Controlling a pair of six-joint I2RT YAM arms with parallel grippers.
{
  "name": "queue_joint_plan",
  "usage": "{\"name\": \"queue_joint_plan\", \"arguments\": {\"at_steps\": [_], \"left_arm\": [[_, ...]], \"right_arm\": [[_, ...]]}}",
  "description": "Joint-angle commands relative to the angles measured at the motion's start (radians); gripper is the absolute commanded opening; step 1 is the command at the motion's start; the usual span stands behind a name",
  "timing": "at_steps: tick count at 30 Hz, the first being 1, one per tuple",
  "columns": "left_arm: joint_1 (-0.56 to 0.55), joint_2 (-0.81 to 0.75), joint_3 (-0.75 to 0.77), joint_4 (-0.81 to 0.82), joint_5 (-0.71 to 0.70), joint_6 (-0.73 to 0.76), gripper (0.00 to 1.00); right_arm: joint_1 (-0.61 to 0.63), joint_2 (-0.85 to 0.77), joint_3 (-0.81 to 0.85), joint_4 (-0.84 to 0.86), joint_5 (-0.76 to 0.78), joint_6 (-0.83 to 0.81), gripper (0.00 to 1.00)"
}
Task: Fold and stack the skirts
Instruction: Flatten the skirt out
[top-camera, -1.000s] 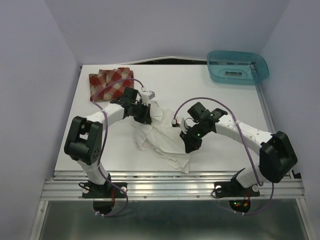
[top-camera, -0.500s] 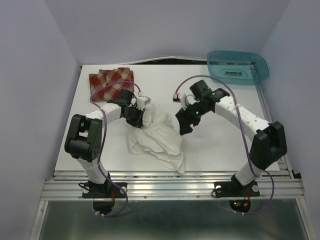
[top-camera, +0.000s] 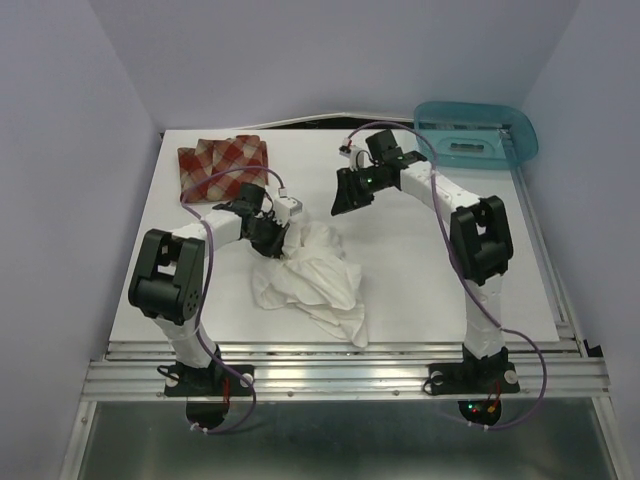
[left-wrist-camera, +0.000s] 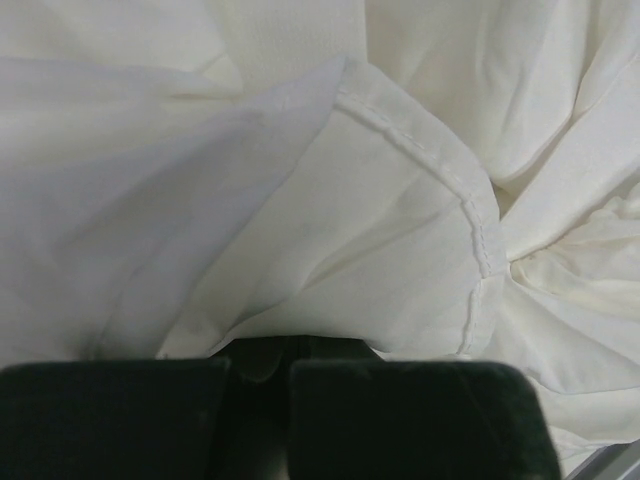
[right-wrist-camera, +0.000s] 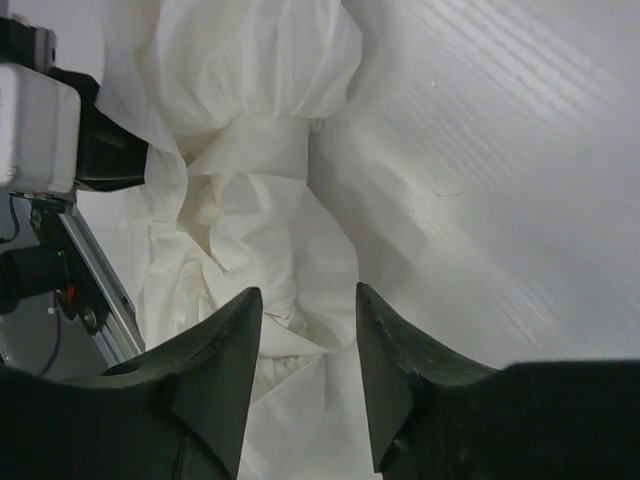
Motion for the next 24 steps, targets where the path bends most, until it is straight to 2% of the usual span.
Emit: {"name": "queue_joint_plan", "arguments": {"at_steps": [1,3,9,15,19,24], "left_arm": [[-0.001,-0.046,-0.031,-0.009,0.028,0.021,0.0],[-0.001,-0.047,-0.037,-0.003,0.031,0.021,0.0],[0.005,-0.023,-0.031,0.01,0.059,0.002,0.0],[0.042,-0.005,-0.01,-0.002,0.087,-0.015,0.0],[0.063,0.002,-0.002,-0.011,0.11,-0.011,0.0],[0.077,0.002,-0.004,-0.009,0.124,-0.016,0.0]], "right_arm": [[0.069,-0.055,-0.054,0.151,-0.079,-0.01,0.44],[0.117,-0.116,-0.134,0.203,-0.076,-0.056,0.39],[0.181,-0.123,-0.178,0.194,-0.071,-0.17,0.39],[0.24,-0.106,-0.228,0.202,0.004,-0.264,0.44],[0.25,-0.078,-0.252,0.239,0.038,-0.29,0.52],[0.263,-0.044,-0.263,0.269,0.067,-0.313,0.53]]}}
